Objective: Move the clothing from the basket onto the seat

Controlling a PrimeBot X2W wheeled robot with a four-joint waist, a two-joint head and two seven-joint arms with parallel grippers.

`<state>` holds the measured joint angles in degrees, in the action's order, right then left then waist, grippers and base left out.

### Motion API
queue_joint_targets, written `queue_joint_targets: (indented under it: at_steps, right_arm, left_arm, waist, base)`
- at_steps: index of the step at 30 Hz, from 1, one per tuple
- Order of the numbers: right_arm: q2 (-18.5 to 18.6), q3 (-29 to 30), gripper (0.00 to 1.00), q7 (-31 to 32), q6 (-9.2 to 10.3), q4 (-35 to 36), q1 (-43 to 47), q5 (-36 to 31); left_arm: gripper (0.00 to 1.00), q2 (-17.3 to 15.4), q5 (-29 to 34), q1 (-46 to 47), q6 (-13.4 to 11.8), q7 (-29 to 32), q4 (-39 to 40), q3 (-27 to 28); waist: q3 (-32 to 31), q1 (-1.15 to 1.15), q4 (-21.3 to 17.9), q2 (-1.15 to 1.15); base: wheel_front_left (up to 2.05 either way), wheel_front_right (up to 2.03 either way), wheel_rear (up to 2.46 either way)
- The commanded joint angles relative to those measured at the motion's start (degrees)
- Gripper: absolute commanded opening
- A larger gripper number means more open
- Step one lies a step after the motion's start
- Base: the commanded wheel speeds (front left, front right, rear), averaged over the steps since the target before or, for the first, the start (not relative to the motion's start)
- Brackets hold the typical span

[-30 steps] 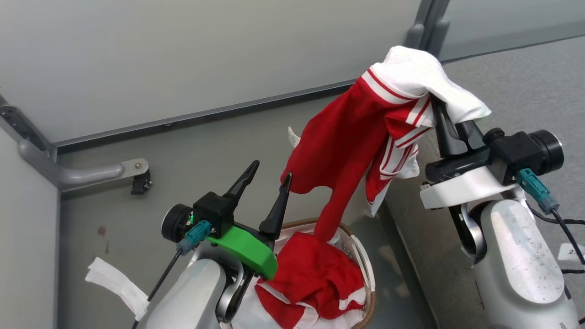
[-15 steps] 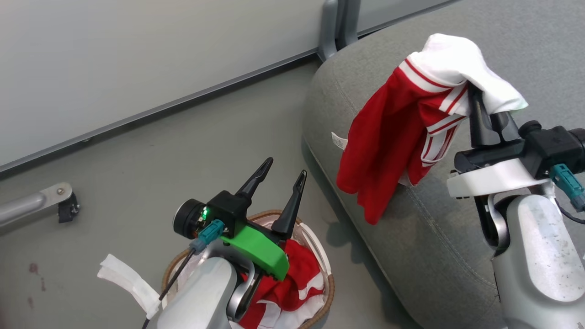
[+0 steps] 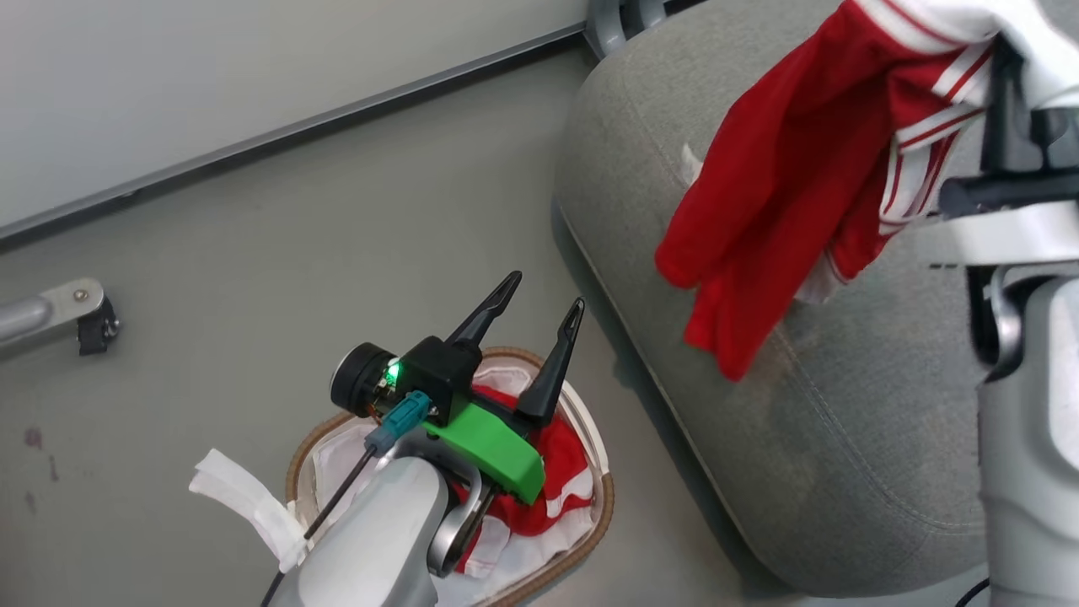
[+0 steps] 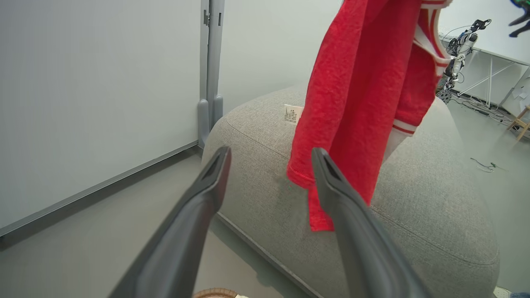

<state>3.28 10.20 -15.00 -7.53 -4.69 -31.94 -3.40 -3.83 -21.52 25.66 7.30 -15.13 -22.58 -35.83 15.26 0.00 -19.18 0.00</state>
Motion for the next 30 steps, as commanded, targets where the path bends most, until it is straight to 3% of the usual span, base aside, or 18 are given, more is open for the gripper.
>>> queue_joint_targets:
  at_steps: [1,9,15,20,30]
  right_arm:
    - [1.7,1.3,0.00,-0.3,0.08,-0.3,-2.7,-1.1]
    - [11.4,6.1,0.00,-0.3,0.08,-6.2,-18.1,-4.4]
    - [15.8,12.6,0.00,-0.3,0.08,-9.9,-27.9,-7.0]
    - [15.5,15.6,0.00,-0.3,0.08,-10.5,-28.8,-9.5]
    - [8.6,19.4,0.00,-0.3,0.08,-15.6,-19.2,-12.6]
  left_arm:
    - [1.00,-0.4,0.2,1.1,0.3,0.0,0.2,0.0]
    - [1.00,-2.2,1.8,3.9,0.3,0.0,1.2,1.3]
    - [1.00,-3.4,2.9,6.0,0.1,0.0,3.0,2.4]
    - [1.00,-4.4,3.6,7.8,-0.7,0.0,3.9,3.0]
    - [1.00,-5.7,4.2,9.2,-1.3,0.2,5.5,3.2]
  waist:
    - [3.2,0.00,2.9,0.00]
    - [11.4,0.00,6.9,0.00]
    - [17.8,0.00,8.8,0.00]
    - [22.5,0.00,9.3,0.00]
    - [26.7,0.00,8.9,0.00]
  base:
    - [0.00,0.00,0.00]
    - [0.00,0.00,0.00]
    - [0.00,0.00,0.00]
    - [0.00,0.00,0.00]
    - [0.00,0.00,0.00]
